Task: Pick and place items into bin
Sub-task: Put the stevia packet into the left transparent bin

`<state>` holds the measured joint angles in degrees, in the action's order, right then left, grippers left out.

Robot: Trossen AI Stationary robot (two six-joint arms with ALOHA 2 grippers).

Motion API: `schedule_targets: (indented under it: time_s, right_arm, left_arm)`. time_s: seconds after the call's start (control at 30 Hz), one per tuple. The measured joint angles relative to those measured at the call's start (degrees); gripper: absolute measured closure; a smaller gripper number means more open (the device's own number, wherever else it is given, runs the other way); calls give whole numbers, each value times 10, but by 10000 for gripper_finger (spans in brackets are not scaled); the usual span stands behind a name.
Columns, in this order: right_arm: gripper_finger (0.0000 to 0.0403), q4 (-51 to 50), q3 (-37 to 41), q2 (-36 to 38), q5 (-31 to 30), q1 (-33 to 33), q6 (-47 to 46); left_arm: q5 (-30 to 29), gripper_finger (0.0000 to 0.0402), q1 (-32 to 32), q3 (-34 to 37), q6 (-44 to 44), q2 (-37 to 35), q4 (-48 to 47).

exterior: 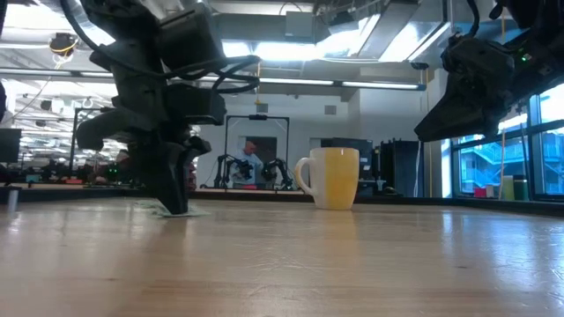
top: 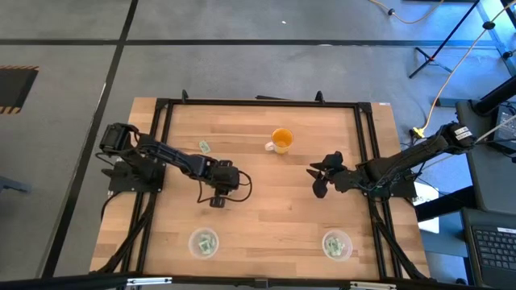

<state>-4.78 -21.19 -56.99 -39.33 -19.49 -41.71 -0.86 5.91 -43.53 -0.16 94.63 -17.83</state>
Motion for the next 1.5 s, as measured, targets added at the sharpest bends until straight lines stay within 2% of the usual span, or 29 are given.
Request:
schedule_targets:
  time_s: [0.23,0.4,0.73,0.9,1.07,1.37,1.5]
  right_arm:
    - [268,0,0,0,0,0,0]
    - [268,0,0,0,0,0,0]
    - [268,1,0,0,0,0,0]
    - [268,1,0,0,0,0,0]
    - [268,2,0,0,0,0,0]
    - [268,2,0,0,0,0,-2]
    - [268,2,0,0,0,0,-2]
  left_arm:
    - [6,397,0,1,-1,-1,0]
    - [13,399,0,2,3,-9,-2]
    - [57,400,30,5,-2,-127,-23]
    - [93,400,74,4,-39,-200,-24]
    - [112,399,150,4,-100,-247,-21]
    - [79,399,278,3,-178,-230,13]
    - [36,399,318,3,-219,-200,17]
